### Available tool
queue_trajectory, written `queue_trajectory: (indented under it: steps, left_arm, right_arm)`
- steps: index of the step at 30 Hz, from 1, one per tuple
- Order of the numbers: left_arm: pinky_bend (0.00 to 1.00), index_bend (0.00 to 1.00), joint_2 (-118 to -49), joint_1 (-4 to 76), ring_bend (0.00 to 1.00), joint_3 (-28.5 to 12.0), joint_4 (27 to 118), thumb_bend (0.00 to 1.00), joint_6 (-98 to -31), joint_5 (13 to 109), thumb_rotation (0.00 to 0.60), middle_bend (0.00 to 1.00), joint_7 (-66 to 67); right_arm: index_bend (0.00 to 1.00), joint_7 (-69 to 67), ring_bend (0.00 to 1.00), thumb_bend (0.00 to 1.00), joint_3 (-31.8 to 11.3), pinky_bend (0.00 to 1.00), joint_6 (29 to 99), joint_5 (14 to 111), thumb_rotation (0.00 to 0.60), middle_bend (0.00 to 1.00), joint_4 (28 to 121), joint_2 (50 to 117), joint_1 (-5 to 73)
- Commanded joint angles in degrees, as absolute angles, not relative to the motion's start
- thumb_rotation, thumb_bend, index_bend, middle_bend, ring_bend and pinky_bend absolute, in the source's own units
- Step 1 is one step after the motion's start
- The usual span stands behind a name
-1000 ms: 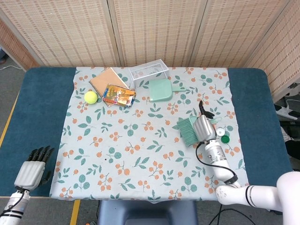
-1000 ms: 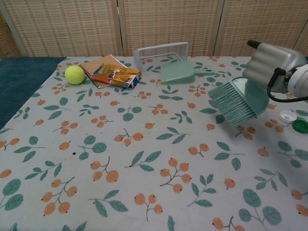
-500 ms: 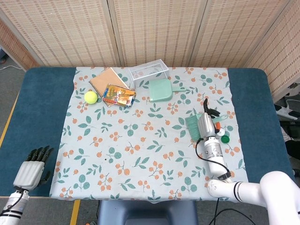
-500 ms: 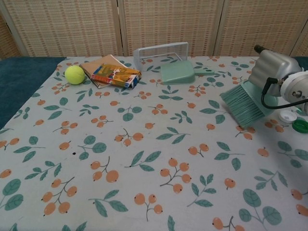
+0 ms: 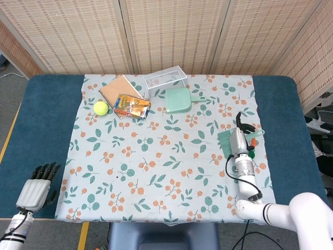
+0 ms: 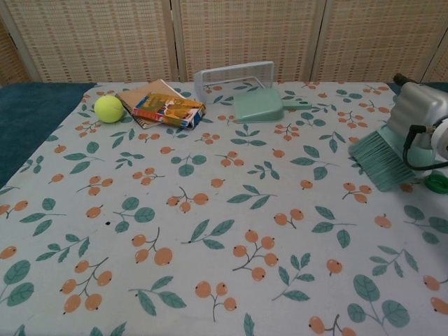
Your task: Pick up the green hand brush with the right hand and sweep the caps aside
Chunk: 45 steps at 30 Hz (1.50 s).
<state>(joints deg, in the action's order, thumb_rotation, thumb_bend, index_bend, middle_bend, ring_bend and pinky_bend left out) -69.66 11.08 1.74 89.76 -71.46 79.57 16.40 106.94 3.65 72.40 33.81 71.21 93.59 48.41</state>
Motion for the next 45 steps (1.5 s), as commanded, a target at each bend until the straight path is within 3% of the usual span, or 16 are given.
queue_trajectory:
  steps: [1, 12, 16, 22, 28, 33, 38, 41, 42, 45]
  left_arm:
    - [0.08, 0.00, -69.79, 11.05, 0.00, 1.83, 89.76, 0.43, -71.58, 79.74, 0.600, 0.00, 16.57]
    - [0.08, 0.00, -70.47, 11.37, 0.00, 2.16, 89.86, 0.43, -71.00, 80.06, 0.600, 0.00, 17.56]
    - [0.08, 0.00, -70.55, 11.46, 0.00, 2.20, 90.01, 0.43, -71.00, 80.26, 0.600, 0.00, 17.64]
    - [0.08, 0.00, -70.51, 11.43, 0.00, 2.21, 90.00, 0.43, -71.13, 80.37, 0.600, 0.00, 17.37]
    - [0.08, 0.00, -70.41, 11.38, 0.00, 2.24, 90.00, 0.43, -71.25, 80.46, 0.600, 0.00, 17.04]
    - [0.08, 0.00, -70.03, 11.42, 0.00, 2.11, 90.11, 0.43, -71.16, 80.30, 0.600, 0.00, 16.47]
    - [0.08, 0.00, -69.80, 11.30, 0.00, 2.35, 90.52, 0.43, -71.39, 80.71, 0.600, 0.00, 16.39]
    - [0.08, 0.00, -69.60, 11.21, 0.00, 2.38, 90.82, 0.43, -71.68, 80.94, 0.600, 0.00, 16.29]
    - [0.08, 0.00, -69.52, 11.14, 0.00, 2.36, 90.82, 0.43, -71.80, 80.93, 0.600, 0.00, 16.12]
    - [0.08, 0.00, -69.17, 11.06, 0.00, 2.25, 90.84, 0.43, -71.88, 80.75, 0.600, 0.00, 15.73]
  right_arm:
    - [0.89, 106.47, 0.45, 0.54, 4.30, 0.00, 72.23, 33.65, 0.600, 0.78, 70.85, 92.79, 47.64]
    - [0.89, 103.80, 0.45, 0.54, 7.31, 0.00, 71.80, 33.54, 0.600, 0.78, 69.17, 87.54, 43.43]
    - [0.89, 96.53, 0.45, 0.54, 6.71, 0.00, 70.14, 36.56, 0.600, 0.78, 69.92, 85.14, 42.22]
    - [0.90, 72.65, 0.45, 0.54, 2.35, 0.00, 69.83, 46.06, 0.600, 0.78, 79.92, 78.13, 39.36]
    - [0.90, 62.01, 0.45, 0.54, -0.37, 0.00, 69.68, 50.19, 0.600, 0.78, 91.94, 72.66, 38.20]
    - [0.90, 57.80, 0.45, 0.54, 0.40, 0.00, 68.76, 53.04, 0.600, 0.78, 97.25, 74.68, 37.10]
    - [0.90, 58.09, 0.46, 0.54, 3.36, 0.00, 67.31, 55.87, 0.600, 0.78, 93.49, 81.20, 36.25]
    - [0.82, 57.52, 0.44, 0.53, 4.33, 0.00, 67.67, 57.82, 0.600, 0.77, 88.24, 85.75, 35.23]
    - [0.74, 56.78, 0.42, 0.52, 4.56, 0.00, 67.68, 58.32, 0.600, 0.74, 86.63, 87.00, 34.72]
    - [0.36, 55.72, 0.34, 0.49, 5.29, 0.00, 68.76, 60.84, 0.600, 0.54, 83.89, 88.69, 33.61]
